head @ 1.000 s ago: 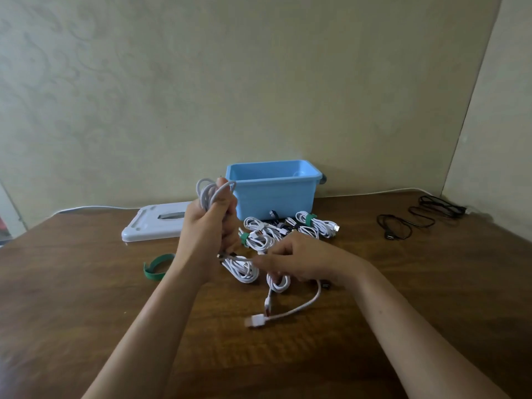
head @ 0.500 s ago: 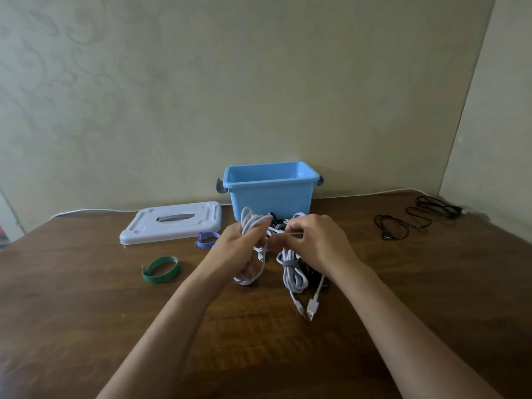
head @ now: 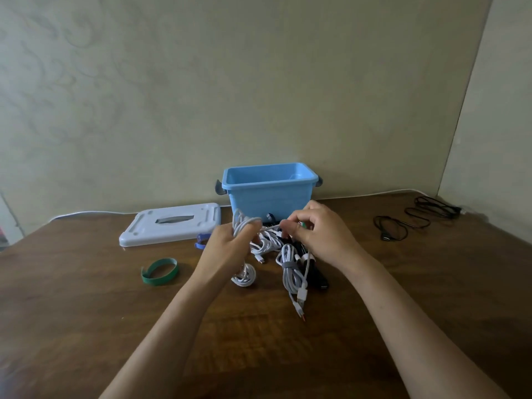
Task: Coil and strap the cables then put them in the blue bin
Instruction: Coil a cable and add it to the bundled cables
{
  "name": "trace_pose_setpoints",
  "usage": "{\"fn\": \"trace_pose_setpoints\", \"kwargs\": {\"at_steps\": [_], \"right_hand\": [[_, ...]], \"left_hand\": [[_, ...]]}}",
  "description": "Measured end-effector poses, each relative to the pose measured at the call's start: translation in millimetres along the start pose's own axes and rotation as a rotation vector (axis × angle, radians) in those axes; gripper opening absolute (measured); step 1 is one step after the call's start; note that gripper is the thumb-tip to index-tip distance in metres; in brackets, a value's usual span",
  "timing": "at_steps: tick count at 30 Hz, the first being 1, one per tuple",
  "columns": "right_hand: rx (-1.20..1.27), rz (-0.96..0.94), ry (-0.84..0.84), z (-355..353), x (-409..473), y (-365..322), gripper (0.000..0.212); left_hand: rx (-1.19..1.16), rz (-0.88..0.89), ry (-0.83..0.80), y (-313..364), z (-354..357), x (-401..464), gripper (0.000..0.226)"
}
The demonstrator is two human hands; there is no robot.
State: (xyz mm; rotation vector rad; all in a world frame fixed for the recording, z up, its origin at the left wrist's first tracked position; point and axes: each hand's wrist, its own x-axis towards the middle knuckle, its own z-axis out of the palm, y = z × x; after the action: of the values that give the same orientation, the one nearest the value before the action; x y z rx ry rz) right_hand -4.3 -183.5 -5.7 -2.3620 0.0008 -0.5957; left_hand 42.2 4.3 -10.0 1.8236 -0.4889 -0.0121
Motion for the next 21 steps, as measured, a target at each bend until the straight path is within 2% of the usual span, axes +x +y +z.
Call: {"fn": "trace_pose_setpoints", "kwargs": {"at_steps": [3,6,11,14,17,21], "right_hand": [[0.087,-0.026,0.053,5,-2,-8,0.029],[0.206,-0.019,0.032,7,-3,-14,0.032],[0.548,0.022,-0.129,15,-10,-28,0.033],[0.529,-0.066,-0.187,24,-15,-35,0.025],[0.461,-0.117,-0.202,30,-16,-37,0.016],[0.437,-0.107,-0.209,34,-16,-32,0.026]], "left_hand": [[0.135,0.038,-0.001,-5,5,0,0.040],[0.144,0.037,0.010,-4,6,0,0.039],[-0.113,-0.018,-0.002,3,3,-5,0.041],[-0.235,-0.066,-0.037,5,1,-7,0.048],[-0.284,-0.083,-0.058,6,2,-6,0.044],[-0.298,-0.088,-0.155,2,5,-3,0.044]]}}
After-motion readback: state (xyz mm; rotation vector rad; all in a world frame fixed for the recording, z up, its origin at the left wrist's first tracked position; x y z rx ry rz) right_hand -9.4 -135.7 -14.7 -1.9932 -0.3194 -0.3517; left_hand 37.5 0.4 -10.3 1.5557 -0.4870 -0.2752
